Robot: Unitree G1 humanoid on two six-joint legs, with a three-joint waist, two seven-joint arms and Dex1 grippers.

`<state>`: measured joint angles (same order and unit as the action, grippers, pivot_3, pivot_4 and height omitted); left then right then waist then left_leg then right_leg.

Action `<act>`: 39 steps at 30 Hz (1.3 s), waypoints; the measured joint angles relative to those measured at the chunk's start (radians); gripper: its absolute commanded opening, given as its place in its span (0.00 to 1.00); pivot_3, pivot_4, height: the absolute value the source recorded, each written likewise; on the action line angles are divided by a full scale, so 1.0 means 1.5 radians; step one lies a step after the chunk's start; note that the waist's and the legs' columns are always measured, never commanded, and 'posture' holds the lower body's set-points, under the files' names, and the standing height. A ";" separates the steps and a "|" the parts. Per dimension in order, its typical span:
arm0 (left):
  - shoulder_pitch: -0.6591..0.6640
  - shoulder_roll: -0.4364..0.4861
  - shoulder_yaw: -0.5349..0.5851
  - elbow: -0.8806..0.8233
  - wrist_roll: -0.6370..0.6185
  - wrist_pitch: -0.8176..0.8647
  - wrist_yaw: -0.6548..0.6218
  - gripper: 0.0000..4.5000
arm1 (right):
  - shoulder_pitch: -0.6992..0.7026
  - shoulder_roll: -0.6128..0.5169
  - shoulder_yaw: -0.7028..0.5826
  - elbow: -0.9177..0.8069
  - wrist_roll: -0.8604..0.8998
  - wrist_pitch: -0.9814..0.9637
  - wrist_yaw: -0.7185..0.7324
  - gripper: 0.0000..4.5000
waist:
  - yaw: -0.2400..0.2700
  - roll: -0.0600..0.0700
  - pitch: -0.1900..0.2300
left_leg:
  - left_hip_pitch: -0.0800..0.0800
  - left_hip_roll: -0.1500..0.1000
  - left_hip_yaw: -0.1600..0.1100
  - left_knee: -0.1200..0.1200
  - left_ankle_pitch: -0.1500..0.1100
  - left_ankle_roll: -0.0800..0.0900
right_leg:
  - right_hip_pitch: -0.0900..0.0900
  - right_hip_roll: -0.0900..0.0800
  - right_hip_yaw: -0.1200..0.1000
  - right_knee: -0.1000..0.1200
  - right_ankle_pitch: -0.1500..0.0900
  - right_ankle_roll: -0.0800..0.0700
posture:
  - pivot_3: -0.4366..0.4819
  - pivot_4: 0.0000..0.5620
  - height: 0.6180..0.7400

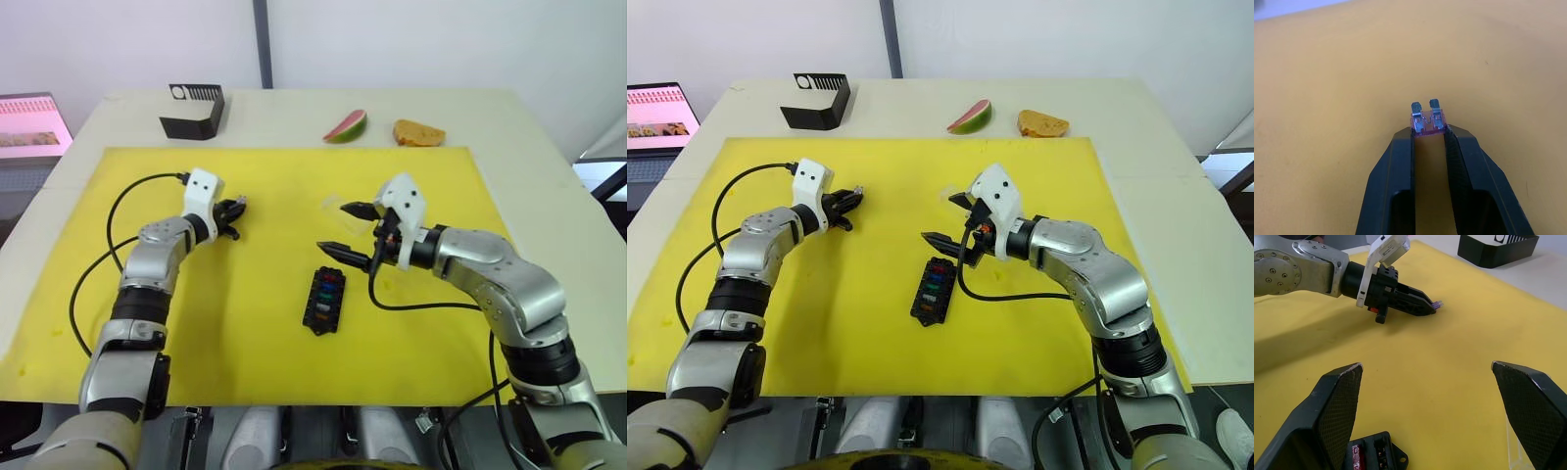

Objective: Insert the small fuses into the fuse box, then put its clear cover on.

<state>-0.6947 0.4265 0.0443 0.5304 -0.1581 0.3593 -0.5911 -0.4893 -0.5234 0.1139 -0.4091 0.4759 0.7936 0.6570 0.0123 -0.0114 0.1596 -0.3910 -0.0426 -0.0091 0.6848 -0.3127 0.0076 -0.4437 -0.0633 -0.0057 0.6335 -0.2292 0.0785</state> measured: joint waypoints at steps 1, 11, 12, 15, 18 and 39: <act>0.000 0.001 -0.001 0.000 0.002 -0.001 -0.003 0.07 | 0.000 0.000 0.000 0.000 0.000 0.000 0.000 1.00 | 0.000 0.000 0.000 | 0.000 0.000 0.000 0.000 0.000 0.000 | 0.000 0.000 0.000 0.000 0.000 0.000 | 0.48 0.27 1.00; 0.021 0.204 -0.091 -0.069 -0.005 -0.077 -0.377 0.07 | 0.037 -0.062 -0.001 -0.050 0.036 -0.006 0.089 1.00 | -0.006 0.000 0.000 | 0.000 0.001 0.000 0.000 0.000 0.000 | 0.000 0.000 0.000 -0.001 0.000 0.000 | 0.48 0.27 1.00; 0.022 0.232 -0.103 -0.081 -0.006 -0.091 -0.433 0.07 | 0.043 -0.074 -0.002 -0.058 0.044 -0.009 0.106 1.00 | -0.006 0.000 0.000 | 0.000 0.001 0.000 0.000 0.000 0.000 | 0.000 0.000 0.000 -0.001 0.000 0.000 | 0.48 0.27 1.00; 0.023 0.294 -0.143 -0.108 -0.006 -0.139 -0.585 0.07 | 0.060 -0.108 -0.002 -0.072 0.058 -0.018 0.147 1.00 | -0.003 0.000 0.000 | 0.000 0.001 0.000 0.000 -0.002 0.004 | 0.000 0.000 0.000 -0.001 0.000 0.000 | 0.48 0.27 1.00; 0.023 0.334 -0.190 -0.130 -0.018 -0.188 -0.660 0.07 | 0.075 -0.131 -0.002 -0.082 0.058 -0.029 0.173 1.00 | 0.000 0.000 0.000 | 0.000 0.001 0.000 0.000 -0.003 0.006 | 0.001 0.000 0.000 -0.001 0.000 0.000 | 0.48 0.27 1.00; -0.133 0.426 -0.583 -0.192 -0.151 -0.563 -0.680 0.07 | 0.157 -0.173 -0.003 -0.159 0.053 -0.037 0.159 1.00 | 0.000 0.000 0.001 | 0.000 0.001 0.001 0.003 -0.004 0.008 | 0.002 0.002 0.000 -0.001 0.000 0.000 | 0.48 0.27 1.00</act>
<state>-0.8935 1.0654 -0.8299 0.2423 -0.3848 -0.4858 -1.6108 -0.2534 -0.7827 0.1095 -0.6473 0.5558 0.7388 0.8957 0.0117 -0.0114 0.1605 -0.3910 -0.0414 -0.0076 0.6900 -0.3188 0.0189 -0.4406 -0.0611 -0.0061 0.6320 -0.2296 0.0786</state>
